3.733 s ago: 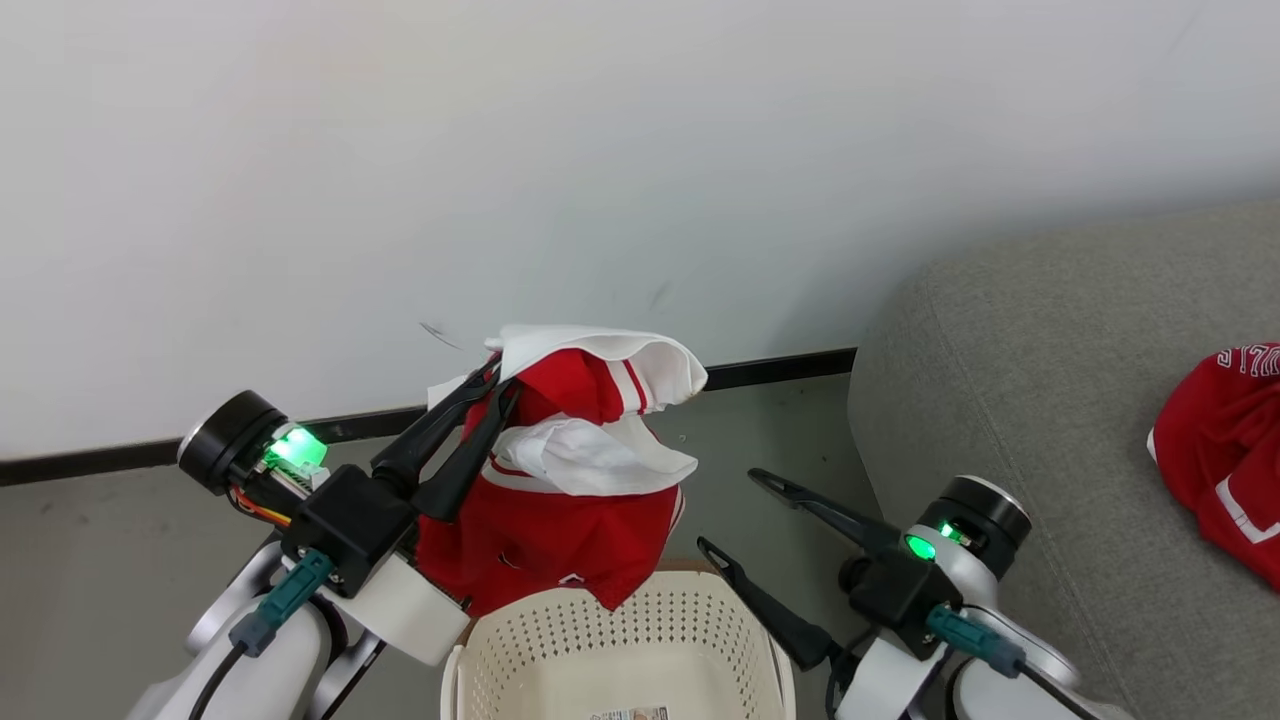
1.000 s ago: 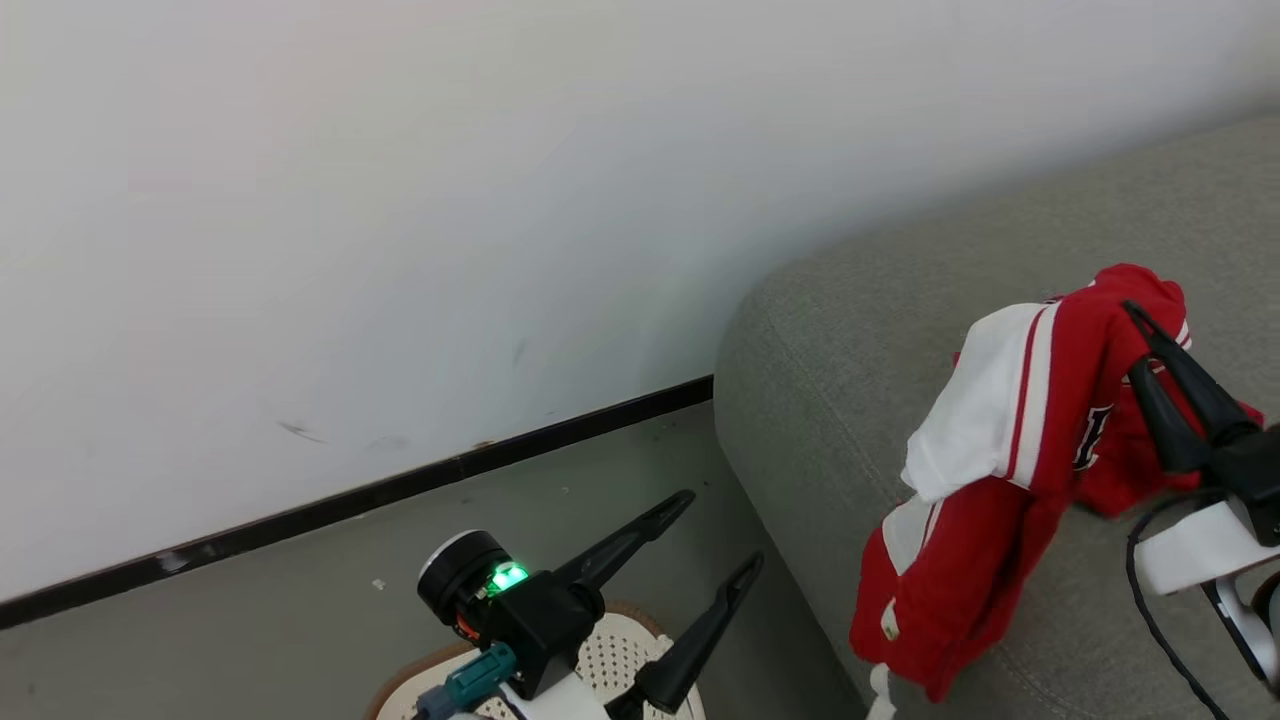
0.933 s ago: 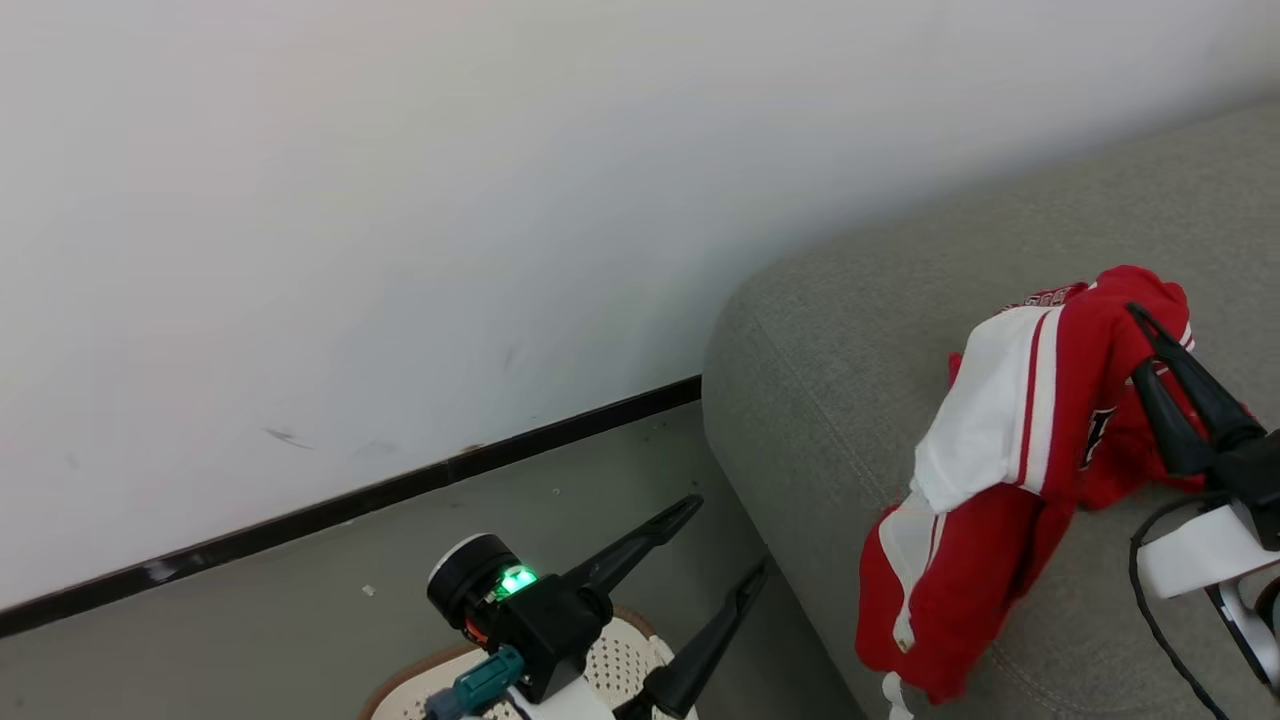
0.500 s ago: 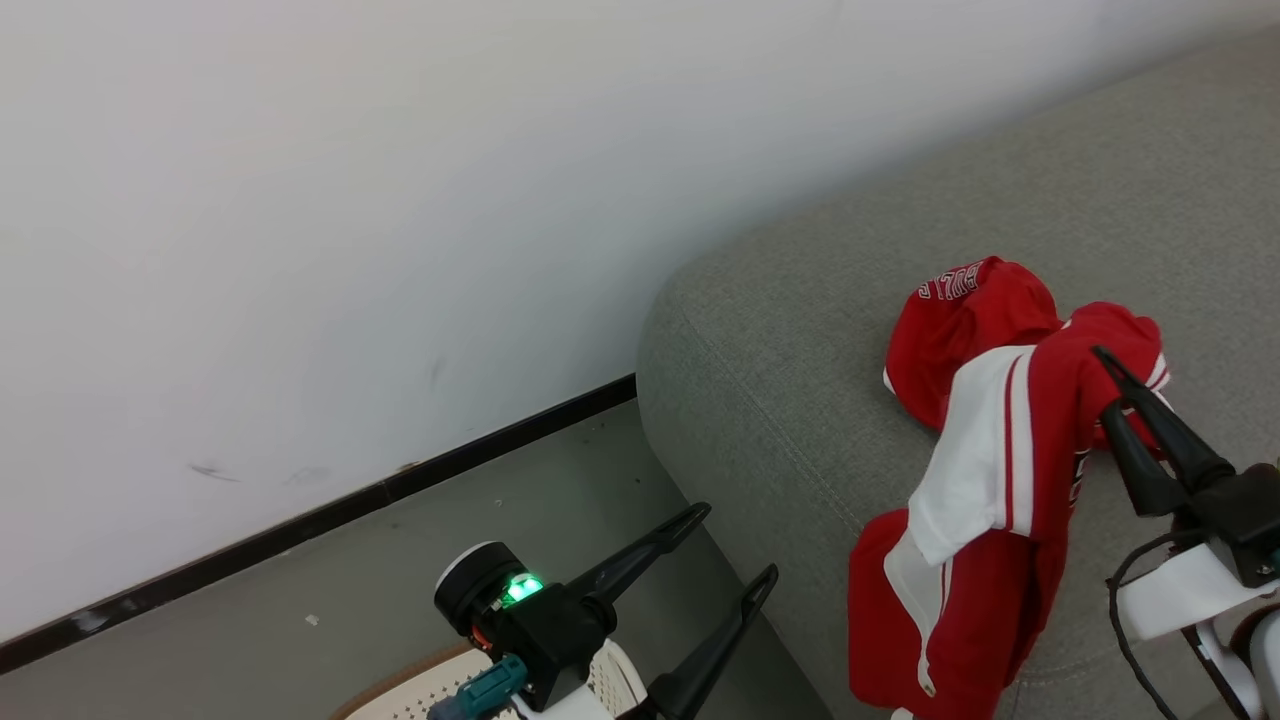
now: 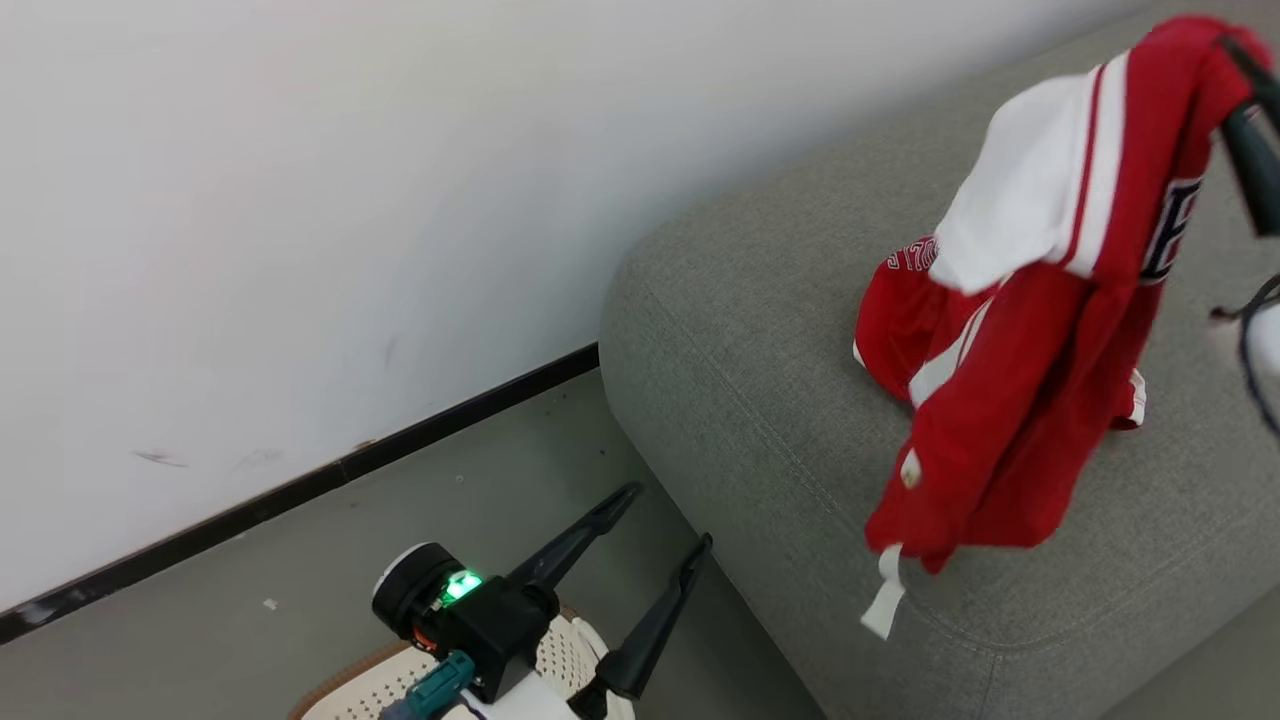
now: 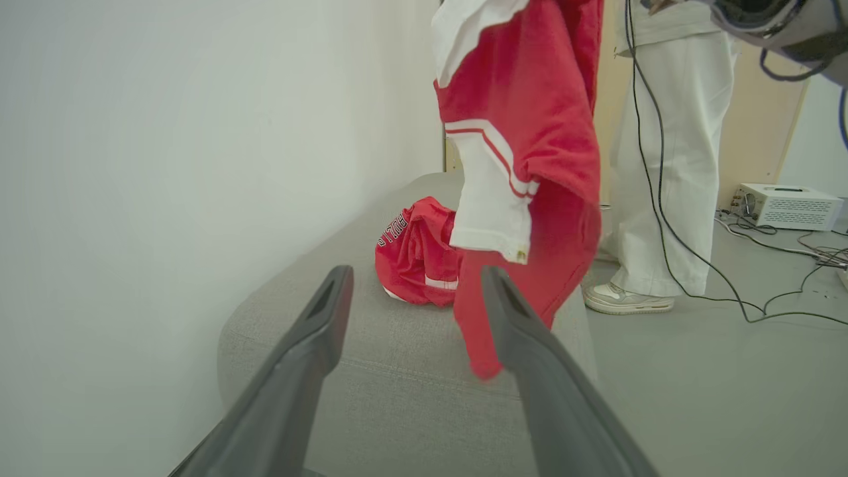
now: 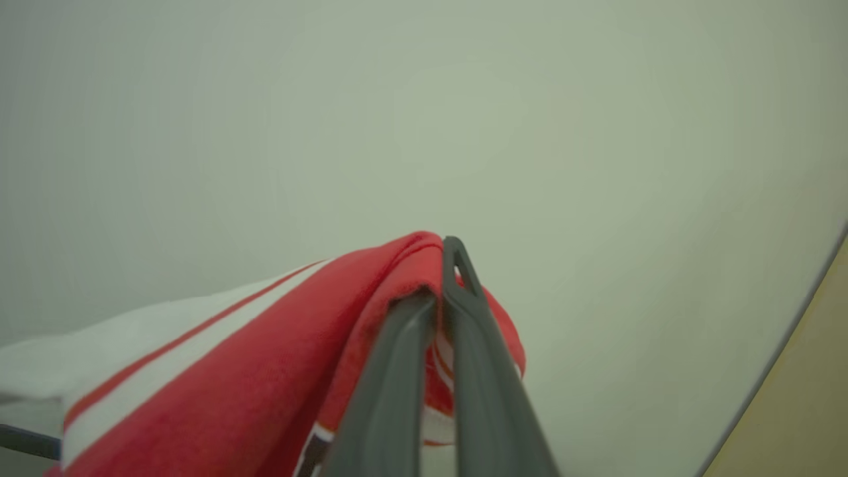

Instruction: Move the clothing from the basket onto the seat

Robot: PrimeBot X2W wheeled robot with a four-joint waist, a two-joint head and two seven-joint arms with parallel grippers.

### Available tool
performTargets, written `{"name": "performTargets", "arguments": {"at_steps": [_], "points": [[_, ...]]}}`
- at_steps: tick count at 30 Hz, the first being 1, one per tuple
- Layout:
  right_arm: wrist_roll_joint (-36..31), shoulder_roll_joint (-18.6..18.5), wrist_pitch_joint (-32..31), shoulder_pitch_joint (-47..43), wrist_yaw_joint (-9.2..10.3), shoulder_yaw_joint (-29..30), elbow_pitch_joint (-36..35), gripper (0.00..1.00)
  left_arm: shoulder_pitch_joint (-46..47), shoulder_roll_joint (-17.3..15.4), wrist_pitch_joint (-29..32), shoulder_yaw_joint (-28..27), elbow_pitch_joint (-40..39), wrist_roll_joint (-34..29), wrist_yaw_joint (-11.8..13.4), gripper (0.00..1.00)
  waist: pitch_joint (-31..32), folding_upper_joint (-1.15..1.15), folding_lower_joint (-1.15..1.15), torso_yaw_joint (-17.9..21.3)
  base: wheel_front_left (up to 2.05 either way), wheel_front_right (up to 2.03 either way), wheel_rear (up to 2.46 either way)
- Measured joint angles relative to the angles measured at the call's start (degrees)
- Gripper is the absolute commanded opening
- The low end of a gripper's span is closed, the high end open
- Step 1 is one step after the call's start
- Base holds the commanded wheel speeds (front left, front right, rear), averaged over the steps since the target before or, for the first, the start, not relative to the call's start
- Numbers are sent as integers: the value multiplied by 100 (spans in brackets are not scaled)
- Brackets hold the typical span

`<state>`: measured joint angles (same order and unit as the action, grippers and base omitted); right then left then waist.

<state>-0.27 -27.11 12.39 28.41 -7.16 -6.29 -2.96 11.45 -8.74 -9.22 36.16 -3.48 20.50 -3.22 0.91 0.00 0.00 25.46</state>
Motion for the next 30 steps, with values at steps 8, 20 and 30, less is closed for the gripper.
{"name": "performTargets", "arguments": {"at_steps": [8, 20, 30], "points": [[471, -432, -434, 1248, 1, 403, 709, 0, 5, -113, 66, -110, -236, -207, 157, 100, -300, 0, 0, -73, 0, 0, 0], [624, -875, -643, 2003, 1, 951, 2009, 0, 211, -275, 389, -93, -655, -374, 209, 100, -823, 0, 0, -314, 0, 0, 0], [623, -543, -434, 1986, 1, 994, 2814, 0, 463, -361, 689, -11, -947, -559, 208, 100, -1298, 0, 0, -564, 0, 0, 0]]}}
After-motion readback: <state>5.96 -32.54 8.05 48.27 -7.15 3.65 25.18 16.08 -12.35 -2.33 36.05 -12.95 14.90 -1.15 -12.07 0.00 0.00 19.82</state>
